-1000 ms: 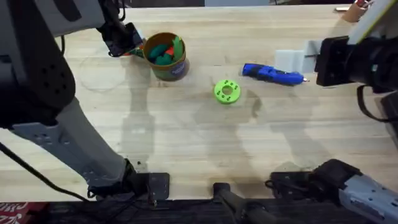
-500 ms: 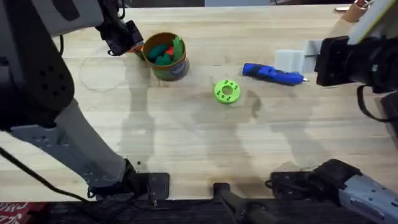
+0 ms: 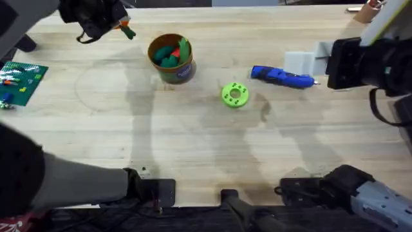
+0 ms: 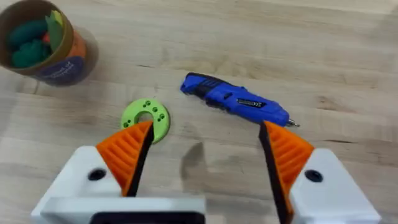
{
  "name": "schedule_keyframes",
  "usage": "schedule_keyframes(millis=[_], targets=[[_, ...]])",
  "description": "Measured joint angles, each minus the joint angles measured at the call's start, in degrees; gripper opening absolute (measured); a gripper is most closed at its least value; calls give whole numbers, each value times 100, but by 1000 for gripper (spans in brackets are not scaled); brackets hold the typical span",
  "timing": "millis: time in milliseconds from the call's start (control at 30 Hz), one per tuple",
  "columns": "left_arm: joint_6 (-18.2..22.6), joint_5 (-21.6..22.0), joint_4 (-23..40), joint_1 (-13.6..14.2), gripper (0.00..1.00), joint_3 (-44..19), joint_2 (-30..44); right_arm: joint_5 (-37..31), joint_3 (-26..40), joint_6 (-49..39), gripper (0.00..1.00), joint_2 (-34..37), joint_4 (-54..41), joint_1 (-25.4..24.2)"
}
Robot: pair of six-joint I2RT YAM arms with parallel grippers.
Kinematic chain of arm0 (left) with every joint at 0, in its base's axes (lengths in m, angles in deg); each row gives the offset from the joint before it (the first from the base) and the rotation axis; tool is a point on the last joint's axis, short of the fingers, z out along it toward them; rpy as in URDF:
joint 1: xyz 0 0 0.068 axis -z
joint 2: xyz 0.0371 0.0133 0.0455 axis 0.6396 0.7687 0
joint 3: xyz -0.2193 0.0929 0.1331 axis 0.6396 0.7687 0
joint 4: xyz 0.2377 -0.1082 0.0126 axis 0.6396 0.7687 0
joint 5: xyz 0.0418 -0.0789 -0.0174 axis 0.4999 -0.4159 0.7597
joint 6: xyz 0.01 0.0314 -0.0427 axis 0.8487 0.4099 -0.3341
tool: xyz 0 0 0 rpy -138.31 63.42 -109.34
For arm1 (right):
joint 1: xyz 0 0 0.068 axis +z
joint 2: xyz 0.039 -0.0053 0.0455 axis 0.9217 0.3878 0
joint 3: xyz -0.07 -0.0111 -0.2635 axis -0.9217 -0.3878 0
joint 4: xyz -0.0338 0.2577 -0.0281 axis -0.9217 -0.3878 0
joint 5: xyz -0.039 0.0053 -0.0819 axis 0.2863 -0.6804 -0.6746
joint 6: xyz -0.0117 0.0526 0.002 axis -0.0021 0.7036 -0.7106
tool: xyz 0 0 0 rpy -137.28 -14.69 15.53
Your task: Pick up the gripper from the table and insert it into the empty holder that is missing its gripper. Then pick up a screw, insert it into the mounting hole, and use the screwdriver to tighten it. Finally, clean up the table by picking up the vegetable and placing it into the bucket.
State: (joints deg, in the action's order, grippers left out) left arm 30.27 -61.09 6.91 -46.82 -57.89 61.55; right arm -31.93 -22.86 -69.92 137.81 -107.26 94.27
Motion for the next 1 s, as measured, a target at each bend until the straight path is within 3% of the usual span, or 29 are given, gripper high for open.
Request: schedule_keyframes(millis=[133,333,467,633,667,833,867,1000], targets=[[12,-199,252,177,7,0,-365,0,0,0,984,0,0,0],[222,-381,781,882,7,-2,-767,0,0,0,984,0,0,0],[319,-471,926,1282,7,-2,-627,-2,0,0,984,0,0,0],[350,-485,898,1446,7,-2,-259,0,0,0,984,0,0,0],[385,-485,906,1455,67,-2,-176,0,0,0,984,0,0,0],[393,-487,911,1463,834,2,-11,0,0,0,984,0,0,0],[390,-487,909,1463,943,2,-28,0,0,0,984,0,0,0],[393,-487,973,1463,994,2,-229,0,0,0,984,0,0,0]])
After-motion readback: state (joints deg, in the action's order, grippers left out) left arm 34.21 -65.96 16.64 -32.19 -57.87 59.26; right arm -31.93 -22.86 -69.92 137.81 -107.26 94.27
